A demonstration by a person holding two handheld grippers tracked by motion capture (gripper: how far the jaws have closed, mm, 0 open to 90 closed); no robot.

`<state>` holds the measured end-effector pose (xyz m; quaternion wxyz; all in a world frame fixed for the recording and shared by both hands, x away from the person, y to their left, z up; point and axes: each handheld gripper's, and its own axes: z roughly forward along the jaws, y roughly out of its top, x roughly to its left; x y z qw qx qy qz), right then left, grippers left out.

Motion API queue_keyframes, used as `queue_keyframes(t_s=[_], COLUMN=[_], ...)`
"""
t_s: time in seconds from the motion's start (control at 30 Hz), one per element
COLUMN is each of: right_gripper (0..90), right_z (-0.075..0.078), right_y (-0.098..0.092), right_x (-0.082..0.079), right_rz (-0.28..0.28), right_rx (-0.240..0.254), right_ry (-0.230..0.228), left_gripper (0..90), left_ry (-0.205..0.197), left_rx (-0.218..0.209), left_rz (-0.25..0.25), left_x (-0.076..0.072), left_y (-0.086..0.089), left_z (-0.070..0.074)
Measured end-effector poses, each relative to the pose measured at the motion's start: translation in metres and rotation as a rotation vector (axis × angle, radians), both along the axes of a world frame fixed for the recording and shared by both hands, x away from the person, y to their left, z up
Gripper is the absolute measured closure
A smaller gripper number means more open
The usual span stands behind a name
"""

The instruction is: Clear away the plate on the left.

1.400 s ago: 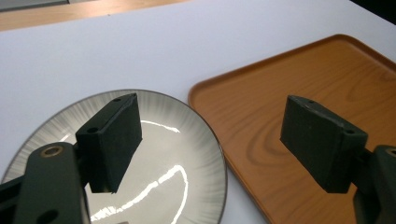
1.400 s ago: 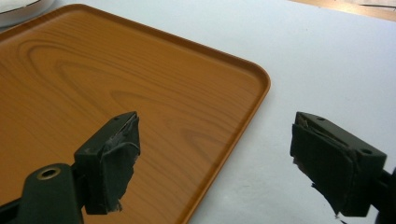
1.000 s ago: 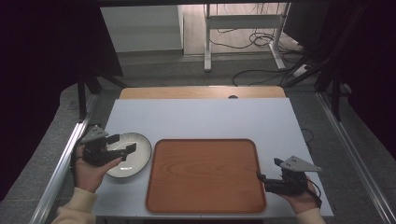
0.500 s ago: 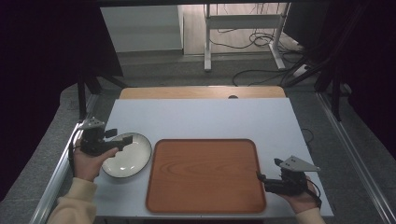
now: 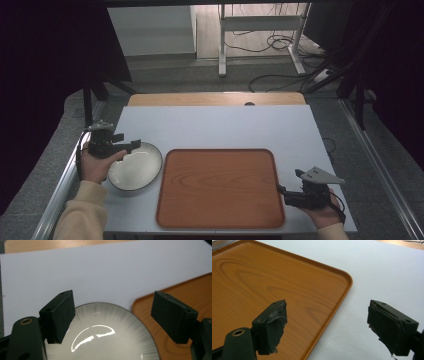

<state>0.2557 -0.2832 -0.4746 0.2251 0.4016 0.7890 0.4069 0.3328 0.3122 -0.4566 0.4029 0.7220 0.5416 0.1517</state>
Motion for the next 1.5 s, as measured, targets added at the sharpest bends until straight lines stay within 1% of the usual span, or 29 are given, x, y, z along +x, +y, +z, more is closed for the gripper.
queue_keyframes(t_s=[0.07, 0.1, 0.13, 0.17, 0.2, 0.23, 0.27, 0.33, 0.37, 0.4, 0.57, 0.6, 0.63, 0.67, 0.7, 0.77, 0.8, 0.83, 0.87, 0.93, 1.07, 1.2, 1.23, 1.27, 1.37, 1.5], right_gripper=[16.4, 16.4, 16.4, 16.4, 16.4, 16.4, 16.4, 16.4, 16.4, 16.4, 16.4, 16.4, 16.4, 16.4, 16.4, 16.4, 16.4, 16.4, 16.4, 16.4, 16.4, 16.4, 16.4, 16.4, 16.4, 16.4], right_z=[0.0, 0.0, 0.0, 0.0, 0.0, 0.0, 0.0, 0.0, 0.0, 0.0, -0.002, -0.002, -0.002, -0.003, -0.003, -0.003, -0.003, -0.003, -0.003, -0.003, -0.004, -0.004, -0.004, -0.005, -0.005, -0.004], right_y=[0.0, 0.0, 0.0, 0.0, 0.001, 0.001, 0.001, 0.001, 0.001, 0.001, 0.002, 0.002, 0.002, 0.002, 0.002, 0.001, 0.001, 0.001, 0.001, 0.0, 0.001, 0.001, 0.001, 0.001, 0.001, 0.0], right_x=[0.0, 0.0, 0.0, 0.0, -0.001, -0.001, -0.001, -0.001, -0.001, -0.001, -0.001, 0.0, 0.0, 0.001, 0.001, 0.001, 0.001, 0.001, 0.002, 0.002, 0.002, 0.002, 0.002, 0.002, 0.002, 0.003], right_rz=[0.001, 0.003, 0.008, 0.008, 0.013, 0.013, 0.015, 0.016, 0.016, 0.018, 0.026, 0.027, 0.027, 0.029, 0.029, 0.03, 0.029, 0.027, 0.028, 0.028, 0.032, 0.031, 0.032, 0.033, 0.035, 0.03], right_rx=[-0.002, 0.0, 0.007, 0.007, 0.014, 0.014, 0.012, 0.013, 0.013, 0.009, 0.007, 0.007, 0.007, 0.004, 0.004, 0.005, 0.006, 0.005, 0.007, 0.006, 0.003, 0.003, 0.002, 0.001, -0.004, -0.004], right_ry=[0.002, 0.003, 0.004, 0.004, 0.004, 0.004, -0.001, 0.0, 0.0, 0.0, 0.01, 0.012, 0.012, 0.015, 0.016, 0.015, 0.016, 0.017, 0.018, 0.017, 0.021, 0.025, 0.026, 0.026, 0.026, 0.024], left_gripper=[19.1, 19.4, 19.7, 19.6, 19.6, 19.6, 19.6, 19.6, 19.6, 19.6, 19.8, 19.8, 19.9, 19.9, 20.0, 20.2, 20.6, 21.7, 23.4, 23.9, 24.3, 24.6, 24.6, 24.6, 24.9, 25.5], left_ry=[0.012, 0.012, 0.014, 0.014, 0.029, 0.029, 0.042, 0.055, 0.055, 0.065, 0.078, 0.092, 0.092, 0.104, 0.104, 0.119, 0.119, 0.128, 0.126, 0.124, 0.141, 0.162, 0.162, 0.151, 0.141, 0.15], left_rx=[0.009, 0.009, 0.017, 0.017, 0.027, 0.027, 0.035, 0.036, 0.036, 0.039, 0.039, 0.045, 0.045, 0.05, 0.05, 0.038, 0.038, 0.038, 0.041, 0.038, 0.042, 0.049, 0.048, 0.052, 0.037, 0.024], left_rz=[0.024, 0.024, 0.048, 0.048, 0.053, 0.053, 0.058, 0.061, 0.061, 0.063, 0.078, 0.085, 0.085, 0.092, 0.092, 0.102, 0.102, 0.105, 0.108, 0.108, 0.101, 0.11, 0.117, 0.126, 0.13, 0.124], left_x=[0.002, 0.002, 0.002, 0.002, 0.003, 0.003, 0.004, 0.005, 0.005, 0.005, 0.005, 0.005, 0.005, 0.005, 0.005, 0.004, 0.004, 0.003, 0.003, 0.002, 0.002, 0.002, 0.001, 0.001, -0.001, -0.001], left_y=[0.005, 0.005, 0.011, 0.011, 0.016, 0.016, 0.02, 0.022, 0.022, 0.024, 0.027, 0.03, 0.03, 0.033, 0.033, 0.037, 0.037, 0.039, 0.04, 0.04, 0.042, 0.046, 0.047, 0.048, 0.051, 0.053], left_z=[-0.006, -0.006, -0.012, -0.012, -0.016, -0.016, -0.02, -0.023, -0.023, -0.025, -0.029, -0.032, -0.032, -0.036, -0.036, -0.041, -0.041, -0.043, -0.042, -0.043, -0.046, -0.05, -0.051, -0.052, -0.053, -0.056])
